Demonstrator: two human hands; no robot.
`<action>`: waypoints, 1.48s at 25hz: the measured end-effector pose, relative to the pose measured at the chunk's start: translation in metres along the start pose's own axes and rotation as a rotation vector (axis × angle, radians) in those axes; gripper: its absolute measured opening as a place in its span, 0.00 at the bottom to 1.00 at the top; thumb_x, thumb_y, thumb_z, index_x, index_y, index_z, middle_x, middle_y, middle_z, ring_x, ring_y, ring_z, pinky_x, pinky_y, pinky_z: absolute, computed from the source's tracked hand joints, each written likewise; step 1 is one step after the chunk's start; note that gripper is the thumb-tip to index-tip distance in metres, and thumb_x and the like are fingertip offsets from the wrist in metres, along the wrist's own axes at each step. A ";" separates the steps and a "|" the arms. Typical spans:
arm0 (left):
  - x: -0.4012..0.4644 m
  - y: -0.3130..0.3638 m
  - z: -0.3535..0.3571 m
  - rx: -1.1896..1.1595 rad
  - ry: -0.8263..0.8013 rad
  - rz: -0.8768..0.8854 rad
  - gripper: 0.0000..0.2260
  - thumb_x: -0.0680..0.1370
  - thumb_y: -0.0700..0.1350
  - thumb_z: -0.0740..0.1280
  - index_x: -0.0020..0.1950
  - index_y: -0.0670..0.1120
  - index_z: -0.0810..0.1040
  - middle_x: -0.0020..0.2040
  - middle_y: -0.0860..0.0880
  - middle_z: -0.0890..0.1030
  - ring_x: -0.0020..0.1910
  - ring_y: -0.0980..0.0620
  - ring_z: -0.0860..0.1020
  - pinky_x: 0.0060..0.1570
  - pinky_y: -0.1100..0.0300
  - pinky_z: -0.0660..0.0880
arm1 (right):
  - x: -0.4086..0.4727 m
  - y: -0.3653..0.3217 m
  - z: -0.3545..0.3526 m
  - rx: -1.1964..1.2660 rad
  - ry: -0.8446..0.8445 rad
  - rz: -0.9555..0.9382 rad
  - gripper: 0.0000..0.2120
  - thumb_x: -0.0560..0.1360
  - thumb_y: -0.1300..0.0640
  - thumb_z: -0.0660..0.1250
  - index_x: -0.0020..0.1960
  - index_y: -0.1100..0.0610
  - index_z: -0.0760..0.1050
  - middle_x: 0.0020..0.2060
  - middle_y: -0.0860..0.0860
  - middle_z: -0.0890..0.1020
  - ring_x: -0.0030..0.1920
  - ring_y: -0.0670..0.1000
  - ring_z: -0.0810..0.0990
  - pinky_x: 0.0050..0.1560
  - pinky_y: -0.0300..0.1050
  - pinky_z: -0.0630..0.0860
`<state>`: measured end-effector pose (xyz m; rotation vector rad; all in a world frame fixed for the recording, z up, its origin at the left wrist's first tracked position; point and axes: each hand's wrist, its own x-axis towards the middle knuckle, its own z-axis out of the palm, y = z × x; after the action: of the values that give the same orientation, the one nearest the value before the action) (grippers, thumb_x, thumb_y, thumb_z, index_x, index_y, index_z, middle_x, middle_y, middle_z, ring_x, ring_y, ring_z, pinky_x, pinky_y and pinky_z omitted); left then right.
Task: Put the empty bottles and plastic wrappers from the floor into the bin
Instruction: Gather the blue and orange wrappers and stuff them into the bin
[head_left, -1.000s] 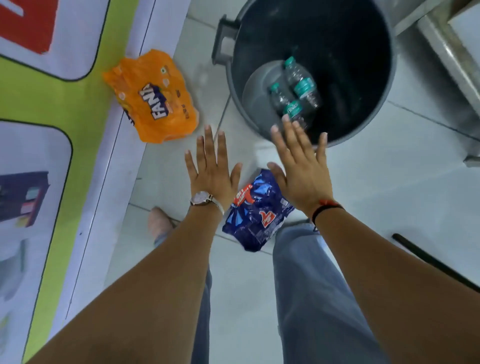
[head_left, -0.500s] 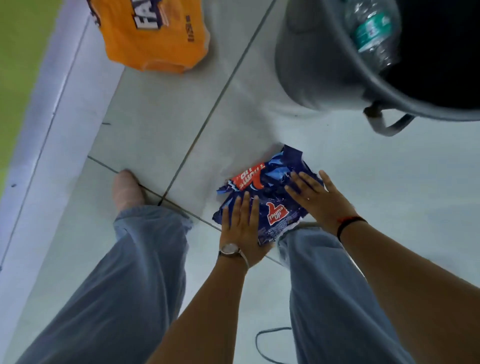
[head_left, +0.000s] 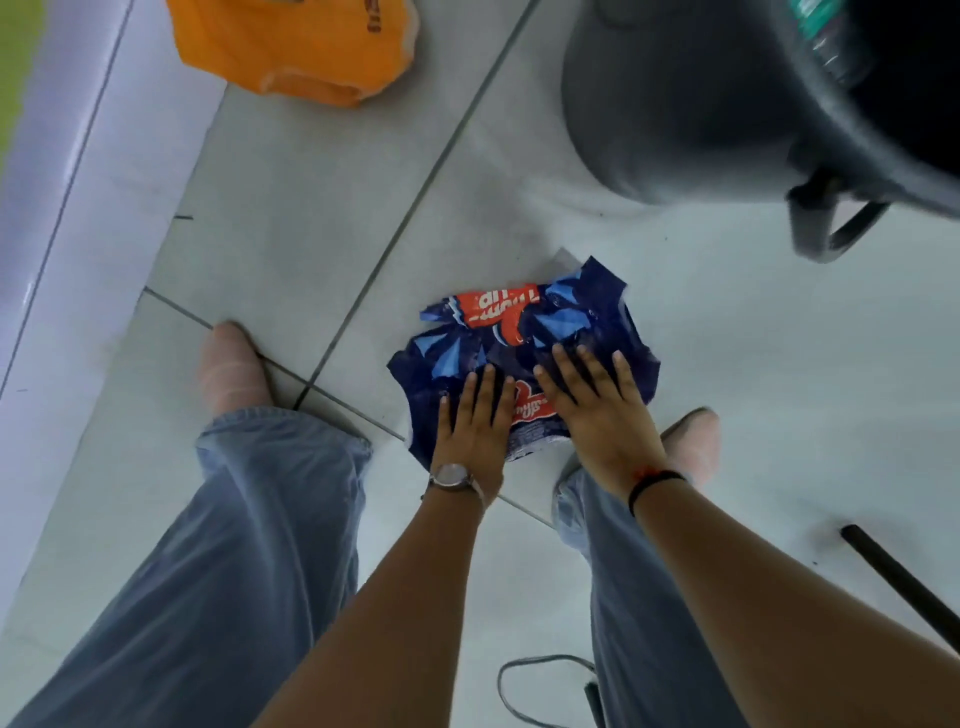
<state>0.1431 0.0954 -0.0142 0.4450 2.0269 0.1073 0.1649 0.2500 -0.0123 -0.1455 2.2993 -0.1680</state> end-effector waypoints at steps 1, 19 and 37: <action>-0.002 -0.007 -0.010 0.039 0.006 0.052 0.31 0.79 0.38 0.55 0.73 0.48 0.37 0.77 0.47 0.40 0.75 0.46 0.40 0.72 0.44 0.43 | -0.006 -0.007 -0.008 0.002 0.009 0.001 0.28 0.78 0.59 0.54 0.75 0.53 0.48 0.76 0.55 0.55 0.75 0.59 0.53 0.72 0.60 0.42; 0.109 -0.173 -0.407 1.040 0.344 0.336 0.23 0.81 0.42 0.50 0.74 0.49 0.44 0.77 0.50 0.48 0.75 0.45 0.49 0.73 0.48 0.46 | 0.194 -0.129 -0.263 0.584 0.398 0.410 0.31 0.79 0.62 0.53 0.75 0.50 0.42 0.76 0.58 0.47 0.75 0.61 0.48 0.72 0.63 0.47; 0.171 -0.219 -0.348 0.817 0.014 0.072 0.27 0.80 0.37 0.49 0.74 0.51 0.39 0.77 0.52 0.41 0.75 0.40 0.43 0.71 0.40 0.47 | 0.281 -0.130 -0.224 0.395 0.124 0.334 0.26 0.79 0.61 0.52 0.75 0.56 0.48 0.75 0.64 0.50 0.73 0.68 0.51 0.71 0.66 0.52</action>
<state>-0.2890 -0.0080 -0.0472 1.0181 2.0019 -0.6984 -0.1825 0.0943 -0.0456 0.4589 2.3242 -0.4619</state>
